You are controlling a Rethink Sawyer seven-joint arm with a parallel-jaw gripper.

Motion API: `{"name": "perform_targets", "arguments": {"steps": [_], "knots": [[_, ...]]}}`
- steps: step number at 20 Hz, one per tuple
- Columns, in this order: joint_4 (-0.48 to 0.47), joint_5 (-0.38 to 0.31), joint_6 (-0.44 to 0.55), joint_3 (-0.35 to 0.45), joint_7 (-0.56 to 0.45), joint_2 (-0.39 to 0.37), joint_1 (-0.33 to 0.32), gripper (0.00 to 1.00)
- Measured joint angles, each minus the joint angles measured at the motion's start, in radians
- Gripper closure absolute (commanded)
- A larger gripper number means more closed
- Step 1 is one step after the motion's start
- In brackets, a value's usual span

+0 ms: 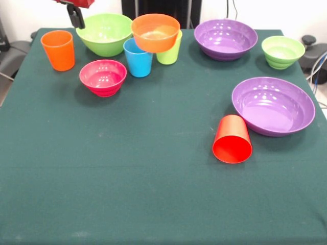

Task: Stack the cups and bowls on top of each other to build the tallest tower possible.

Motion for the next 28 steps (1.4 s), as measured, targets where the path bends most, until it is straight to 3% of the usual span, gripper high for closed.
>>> {"name": "perform_targets", "arguments": {"steps": [6,7,28], "knots": [[0.000,-0.012,0.000,0.011,0.000,0.000,-0.015,1.00],[0.000,-0.021,0.000,0.017,0.000,0.000,-0.023,0.00],[0.004,-0.028,0.000,0.038,0.000,-0.002,-0.027,0.00]]}}
